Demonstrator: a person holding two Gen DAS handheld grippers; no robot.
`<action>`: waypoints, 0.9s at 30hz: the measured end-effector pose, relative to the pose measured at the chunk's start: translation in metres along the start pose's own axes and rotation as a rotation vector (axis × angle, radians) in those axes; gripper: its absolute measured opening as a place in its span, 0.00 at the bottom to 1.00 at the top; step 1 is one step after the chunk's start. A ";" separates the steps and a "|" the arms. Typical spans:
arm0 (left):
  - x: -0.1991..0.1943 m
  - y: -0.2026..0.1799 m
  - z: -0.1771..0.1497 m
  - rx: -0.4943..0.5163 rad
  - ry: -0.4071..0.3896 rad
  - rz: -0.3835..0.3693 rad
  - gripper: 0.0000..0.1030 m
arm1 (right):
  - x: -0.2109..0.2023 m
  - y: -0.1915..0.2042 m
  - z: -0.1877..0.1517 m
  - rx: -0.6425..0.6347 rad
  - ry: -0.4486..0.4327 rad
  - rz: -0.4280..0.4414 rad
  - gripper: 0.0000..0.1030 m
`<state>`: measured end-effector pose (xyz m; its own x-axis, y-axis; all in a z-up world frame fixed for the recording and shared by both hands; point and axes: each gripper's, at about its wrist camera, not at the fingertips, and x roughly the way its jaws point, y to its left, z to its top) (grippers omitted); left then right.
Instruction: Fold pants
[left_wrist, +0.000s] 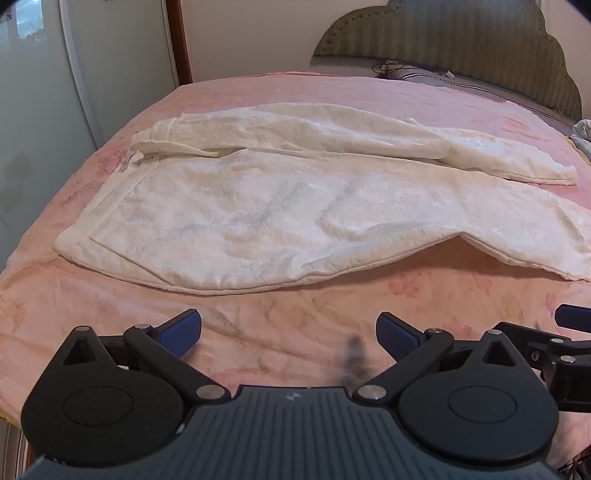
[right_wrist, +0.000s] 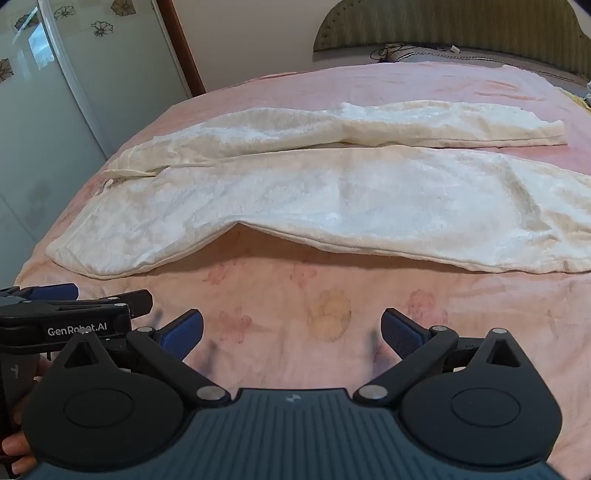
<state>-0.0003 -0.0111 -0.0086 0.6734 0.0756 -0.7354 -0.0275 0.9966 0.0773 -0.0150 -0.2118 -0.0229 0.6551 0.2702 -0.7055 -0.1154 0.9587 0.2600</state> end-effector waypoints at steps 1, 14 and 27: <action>0.000 0.000 0.000 0.000 0.000 0.000 0.99 | 0.000 0.000 0.000 0.000 0.000 0.000 1.00; 0.001 0.000 -0.001 -0.003 0.003 -0.001 0.99 | -0.002 -0.003 -0.002 -0.002 -0.002 -0.001 1.00; 0.002 0.001 0.000 0.001 0.002 -0.003 0.99 | 0.001 0.000 0.002 -0.002 -0.007 0.004 1.00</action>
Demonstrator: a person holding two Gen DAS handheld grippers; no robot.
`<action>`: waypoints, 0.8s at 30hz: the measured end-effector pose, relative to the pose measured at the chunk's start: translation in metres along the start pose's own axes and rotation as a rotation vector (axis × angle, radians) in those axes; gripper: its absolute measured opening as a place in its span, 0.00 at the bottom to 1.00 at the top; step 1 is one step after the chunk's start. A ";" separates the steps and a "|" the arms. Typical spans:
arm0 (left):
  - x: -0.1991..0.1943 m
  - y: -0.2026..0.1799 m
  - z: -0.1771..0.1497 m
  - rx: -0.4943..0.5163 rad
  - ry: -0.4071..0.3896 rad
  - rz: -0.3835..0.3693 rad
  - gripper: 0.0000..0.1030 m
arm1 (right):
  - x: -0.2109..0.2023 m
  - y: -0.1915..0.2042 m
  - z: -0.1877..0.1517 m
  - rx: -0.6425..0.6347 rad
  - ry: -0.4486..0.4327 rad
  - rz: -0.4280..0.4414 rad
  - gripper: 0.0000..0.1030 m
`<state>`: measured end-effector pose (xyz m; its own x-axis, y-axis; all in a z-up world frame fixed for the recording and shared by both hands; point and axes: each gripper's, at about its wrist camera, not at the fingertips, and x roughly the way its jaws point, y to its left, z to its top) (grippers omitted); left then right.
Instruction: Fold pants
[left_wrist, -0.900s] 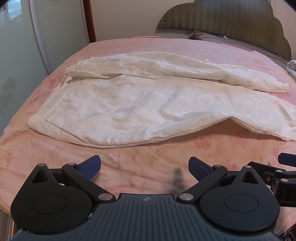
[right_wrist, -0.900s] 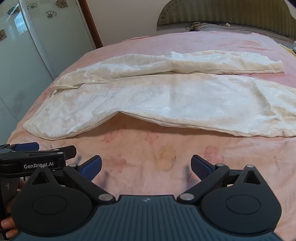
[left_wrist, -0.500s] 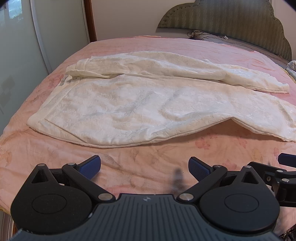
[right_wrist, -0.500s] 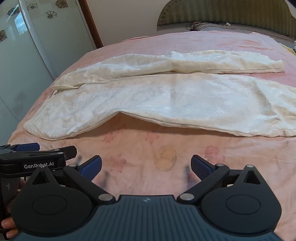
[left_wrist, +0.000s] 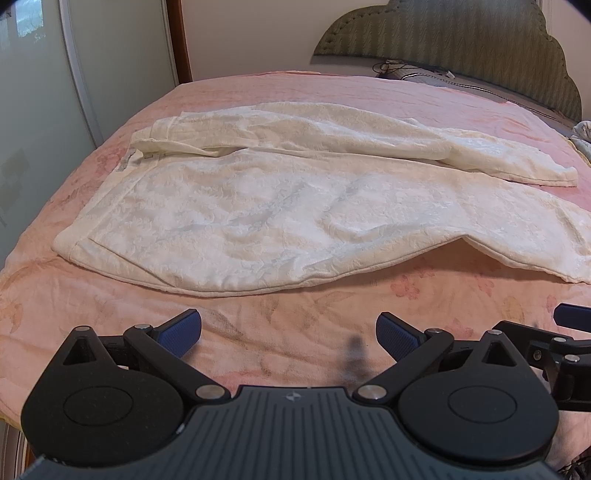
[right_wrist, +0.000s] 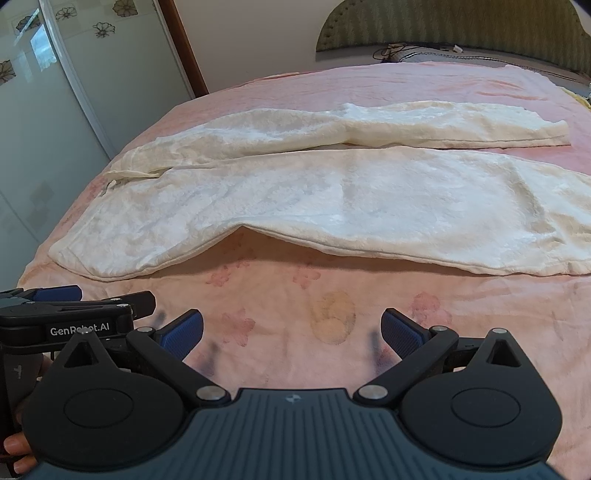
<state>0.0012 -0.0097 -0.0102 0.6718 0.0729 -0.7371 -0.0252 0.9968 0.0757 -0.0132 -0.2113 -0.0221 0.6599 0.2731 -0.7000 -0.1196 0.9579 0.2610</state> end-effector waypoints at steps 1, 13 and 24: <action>0.000 0.000 0.000 0.002 0.001 0.000 0.99 | 0.000 0.001 0.000 -0.001 0.000 0.001 1.00; 0.006 0.002 0.008 0.022 -0.003 0.017 0.99 | 0.004 -0.004 0.011 -0.004 -0.001 0.030 1.00; -0.001 0.030 0.047 0.016 -0.116 0.017 0.99 | -0.006 -0.011 0.075 -0.150 -0.332 0.254 1.00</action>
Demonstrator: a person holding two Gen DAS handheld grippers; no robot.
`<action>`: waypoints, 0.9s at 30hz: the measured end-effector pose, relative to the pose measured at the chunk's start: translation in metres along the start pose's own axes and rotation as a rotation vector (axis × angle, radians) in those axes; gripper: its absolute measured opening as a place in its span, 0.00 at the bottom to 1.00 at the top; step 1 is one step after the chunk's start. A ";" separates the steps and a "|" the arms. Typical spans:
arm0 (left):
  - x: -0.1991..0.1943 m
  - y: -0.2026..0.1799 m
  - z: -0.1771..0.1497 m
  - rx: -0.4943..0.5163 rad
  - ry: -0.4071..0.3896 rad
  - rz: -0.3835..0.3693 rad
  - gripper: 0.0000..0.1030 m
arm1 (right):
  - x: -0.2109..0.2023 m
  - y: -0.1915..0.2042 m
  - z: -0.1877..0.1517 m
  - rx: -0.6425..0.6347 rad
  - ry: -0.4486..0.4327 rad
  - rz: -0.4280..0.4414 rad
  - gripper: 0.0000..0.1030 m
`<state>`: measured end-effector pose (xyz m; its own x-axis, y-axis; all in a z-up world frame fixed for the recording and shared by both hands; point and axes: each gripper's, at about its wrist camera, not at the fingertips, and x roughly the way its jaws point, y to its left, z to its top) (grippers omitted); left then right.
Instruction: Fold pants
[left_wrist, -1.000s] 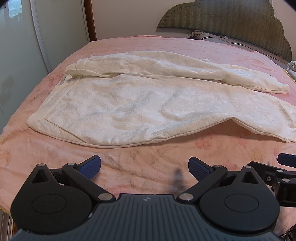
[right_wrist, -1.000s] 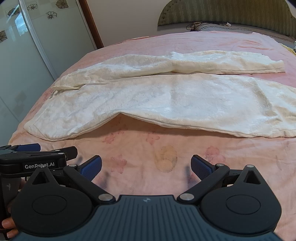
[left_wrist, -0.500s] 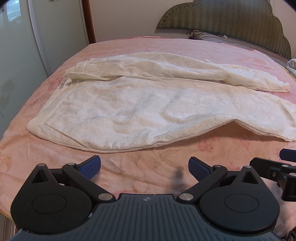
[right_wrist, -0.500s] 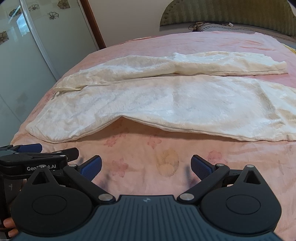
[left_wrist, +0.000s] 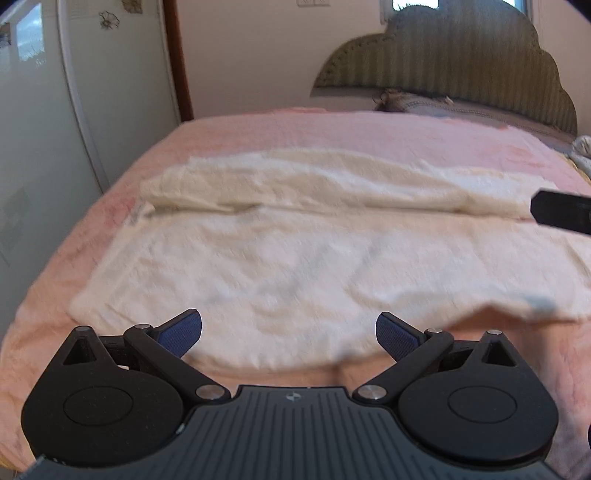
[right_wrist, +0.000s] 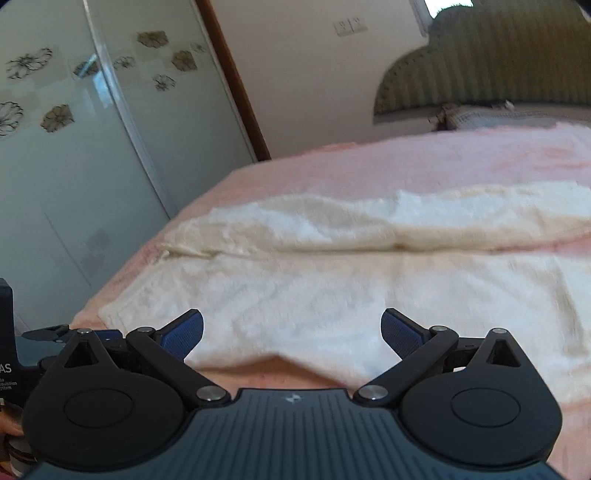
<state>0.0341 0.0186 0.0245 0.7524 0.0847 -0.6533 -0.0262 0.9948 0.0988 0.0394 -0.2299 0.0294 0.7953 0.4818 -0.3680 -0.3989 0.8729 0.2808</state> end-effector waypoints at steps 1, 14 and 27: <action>0.003 0.005 0.007 -0.005 -0.012 0.013 1.00 | 0.010 -0.001 0.011 -0.046 -0.019 0.031 1.00; 0.085 0.042 0.034 -0.047 0.104 0.112 0.99 | 0.259 -0.050 0.104 -0.161 0.293 0.177 1.00; 0.126 0.088 0.071 -0.161 0.194 0.057 0.99 | 0.441 -0.087 0.116 0.103 0.533 0.319 0.59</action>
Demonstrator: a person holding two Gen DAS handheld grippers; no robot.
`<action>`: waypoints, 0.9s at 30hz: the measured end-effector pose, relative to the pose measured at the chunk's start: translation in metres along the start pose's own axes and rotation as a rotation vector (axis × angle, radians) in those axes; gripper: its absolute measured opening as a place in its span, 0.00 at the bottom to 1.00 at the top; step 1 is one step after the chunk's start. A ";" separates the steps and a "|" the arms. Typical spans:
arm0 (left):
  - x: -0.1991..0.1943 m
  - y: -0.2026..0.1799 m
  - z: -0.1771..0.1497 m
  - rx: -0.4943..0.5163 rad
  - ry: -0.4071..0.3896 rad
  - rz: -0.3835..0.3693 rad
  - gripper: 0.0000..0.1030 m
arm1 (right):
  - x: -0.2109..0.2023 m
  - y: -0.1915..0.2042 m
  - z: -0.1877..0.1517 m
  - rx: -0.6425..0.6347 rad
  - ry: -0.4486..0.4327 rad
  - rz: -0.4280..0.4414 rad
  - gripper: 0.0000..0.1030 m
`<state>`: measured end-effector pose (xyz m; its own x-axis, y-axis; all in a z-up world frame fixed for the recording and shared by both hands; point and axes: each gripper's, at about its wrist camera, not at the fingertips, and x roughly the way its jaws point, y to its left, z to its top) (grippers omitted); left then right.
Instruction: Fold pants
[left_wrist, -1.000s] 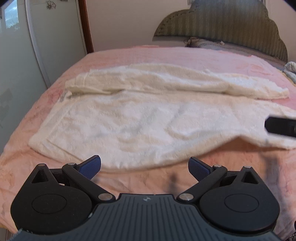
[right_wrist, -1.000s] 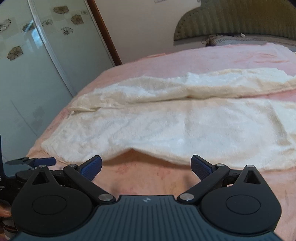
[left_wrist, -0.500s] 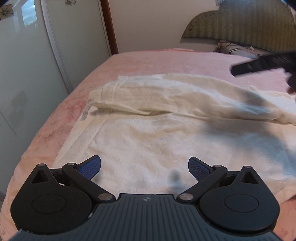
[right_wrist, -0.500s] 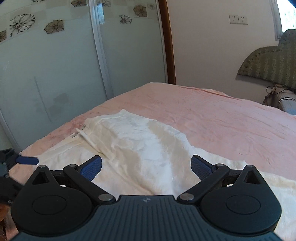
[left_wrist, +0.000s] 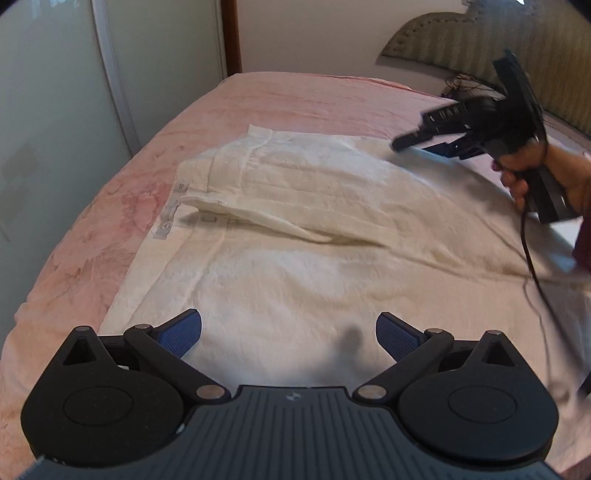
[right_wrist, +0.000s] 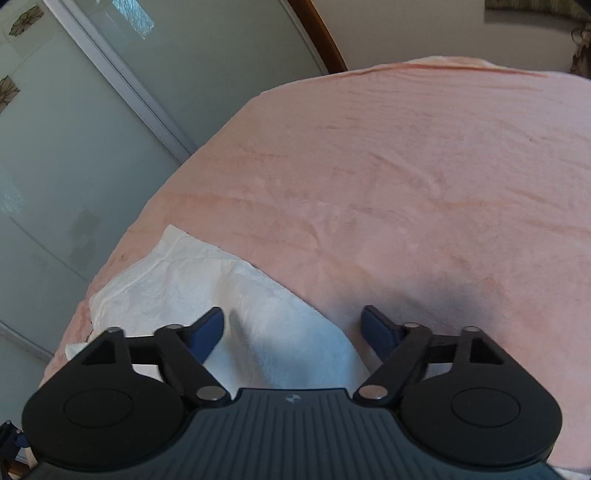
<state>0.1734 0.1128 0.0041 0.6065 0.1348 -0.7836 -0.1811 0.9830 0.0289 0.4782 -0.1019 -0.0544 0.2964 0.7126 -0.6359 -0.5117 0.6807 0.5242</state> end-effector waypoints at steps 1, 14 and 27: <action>0.004 0.005 0.007 -0.026 0.008 -0.007 0.99 | 0.000 0.002 0.001 -0.012 0.003 0.014 0.33; -0.013 0.078 0.040 -0.538 -0.207 -0.310 0.99 | -0.085 0.191 -0.157 -0.947 -0.180 -0.102 0.04; 0.030 0.081 0.068 -0.543 -0.068 -0.242 0.98 | -0.095 0.126 -0.098 -0.668 -0.269 -0.200 1.00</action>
<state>0.2295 0.2049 0.0253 0.7245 -0.0601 -0.6866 -0.3905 0.7851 -0.4808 0.3062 -0.1002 0.0167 0.5784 0.6614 -0.4775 -0.7830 0.6143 -0.0975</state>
